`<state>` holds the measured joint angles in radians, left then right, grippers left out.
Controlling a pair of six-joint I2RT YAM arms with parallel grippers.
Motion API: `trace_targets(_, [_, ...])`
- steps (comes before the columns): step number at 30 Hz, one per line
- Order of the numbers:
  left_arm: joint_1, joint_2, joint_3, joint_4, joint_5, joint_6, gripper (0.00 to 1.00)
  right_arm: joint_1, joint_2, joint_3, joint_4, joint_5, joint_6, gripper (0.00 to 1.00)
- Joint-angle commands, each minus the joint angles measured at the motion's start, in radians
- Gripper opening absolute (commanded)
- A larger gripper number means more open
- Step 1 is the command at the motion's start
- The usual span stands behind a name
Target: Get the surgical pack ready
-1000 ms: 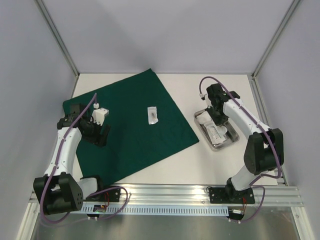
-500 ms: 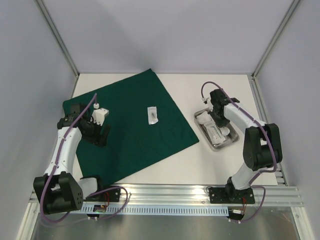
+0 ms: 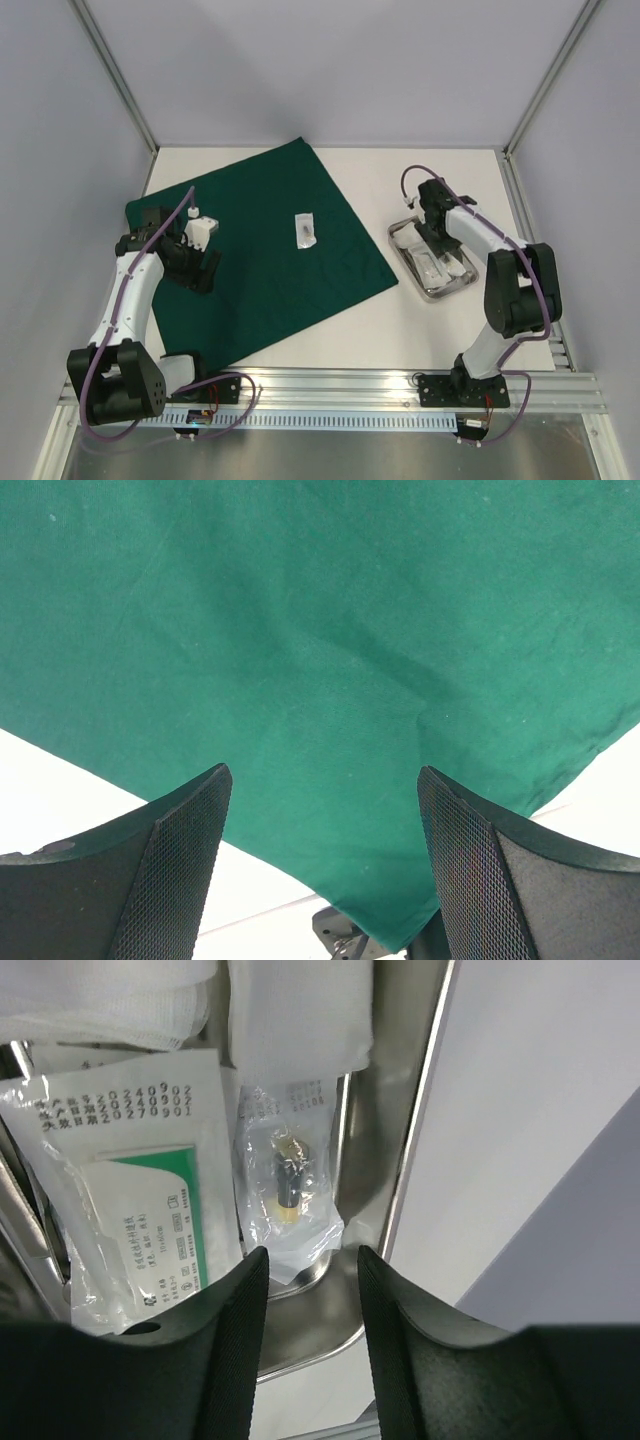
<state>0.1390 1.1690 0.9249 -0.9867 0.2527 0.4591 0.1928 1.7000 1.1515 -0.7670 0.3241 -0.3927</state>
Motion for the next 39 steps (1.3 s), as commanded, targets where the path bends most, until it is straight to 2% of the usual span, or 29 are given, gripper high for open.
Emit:
trace_targets(1, [0.002, 0.001, 0.045, -0.01, 0.003, 0.001, 0.84, 0.002, -0.057, 0.095, 0.006, 0.076, 0.026, 0.45])
trace_targets(5, [0.002, 0.001, 0.04, -0.004, -0.004, -0.003, 0.84, 0.098, -0.098, 0.189, -0.035, 0.115, 0.147, 0.47])
trace_targets(7, [0.002, 0.004, 0.037, 0.0, -0.006, -0.013, 0.84, 0.151, -0.131, 0.217, -0.022, 0.041, 0.222, 0.47])
trace_targets(8, [0.002, 0.006, 0.035, 0.0, -0.007, -0.017, 0.84, 0.198, -0.143, 0.215, 0.029, -0.006, 0.301, 0.48])
trace_targets(10, [0.002, 0.009, 0.037, -0.003, 0.0, -0.023, 0.84, 0.237, -0.166, 0.171, 0.122, -0.201, 0.38, 0.52])
trace_targets(11, [0.002, 0.009, 0.038, -0.003, 0.002, -0.023, 0.84, 0.267, -0.166, 0.145, 0.252, -0.347, 0.482, 0.54])
trace_targets(12, [0.002, 0.008, 0.04, -0.006, 0.002, -0.025, 0.84, 0.276, -0.16, 0.127, 0.321, -0.402, 0.524, 0.55])
trace_targets(14, [0.002, -0.002, 0.043, -0.012, -0.009, -0.023, 0.84, 0.301, -0.102, 0.108, 0.479, -0.491, 0.656, 0.56])
trace_targets(15, [0.002, -0.015, 0.042, -0.021, -0.021, -0.02, 0.84, 0.325, 0.059, 0.19, 0.491, -0.519, 0.732, 0.55])
trace_targets(16, [0.002, -0.022, 0.042, -0.021, -0.021, -0.017, 0.84, 0.326, 0.061, 0.223, 0.491, -0.533, 0.733, 0.55])
trace_targets(20, [0.002, -0.04, 0.025, -0.014, -0.068, -0.005, 0.84, 0.349, 0.292, 0.375, 0.48, -0.621, 0.816, 0.53])
trace_targets(26, [0.002, -0.019, 0.006, 0.005, -0.083, -0.01, 0.84, 0.376, 0.472, 0.52, 0.454, -0.639, 0.845, 0.53])
trace_targets(39, [0.002, 0.008, 0.011, 0.016, -0.07, -0.014, 0.84, 0.379, 0.624, 0.599, 0.446, -0.632, 0.885, 0.46])
